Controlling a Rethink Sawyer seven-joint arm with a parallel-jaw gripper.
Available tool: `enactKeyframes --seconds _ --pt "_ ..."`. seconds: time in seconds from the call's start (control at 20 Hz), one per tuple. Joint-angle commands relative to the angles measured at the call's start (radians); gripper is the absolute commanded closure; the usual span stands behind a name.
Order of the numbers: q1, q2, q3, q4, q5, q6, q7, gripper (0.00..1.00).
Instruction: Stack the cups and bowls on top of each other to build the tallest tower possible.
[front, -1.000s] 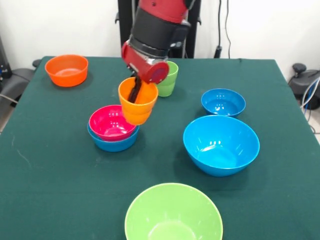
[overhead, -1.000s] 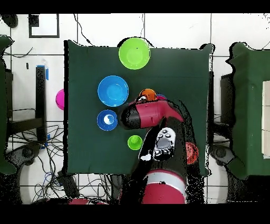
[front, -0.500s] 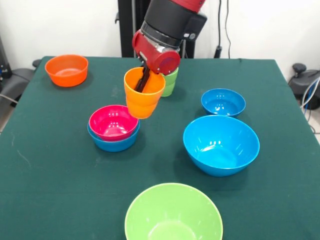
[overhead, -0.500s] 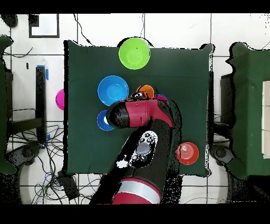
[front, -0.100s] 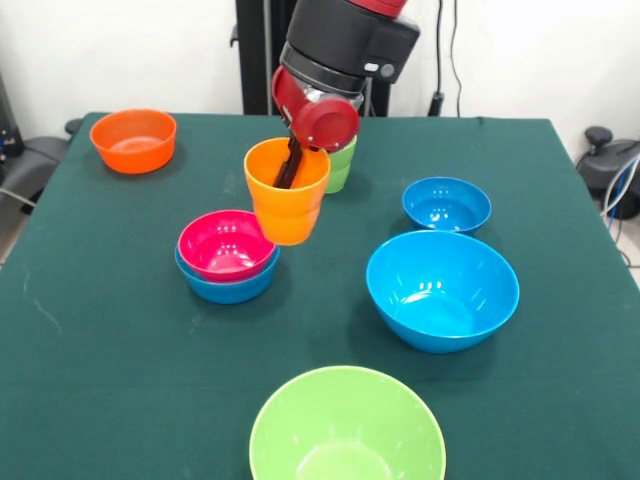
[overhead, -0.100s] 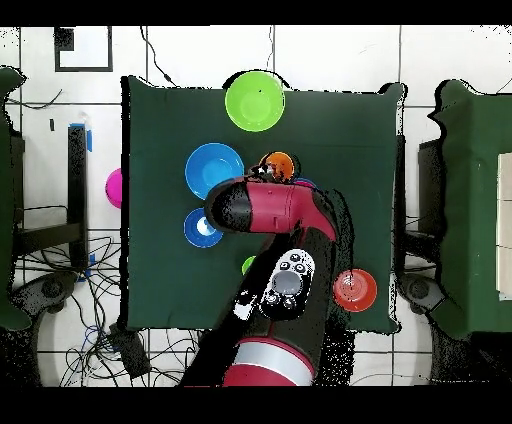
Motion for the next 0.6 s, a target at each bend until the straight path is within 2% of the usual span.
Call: enactKeyframes --seconds 0.05,0.6 --pt "-0.007 0.053 0.136 0.065 0.105 -0.067 0.153 1.0" --pt "0.022 0.049 0.166 0.085 0.255 -0.09 0.149 1.0"
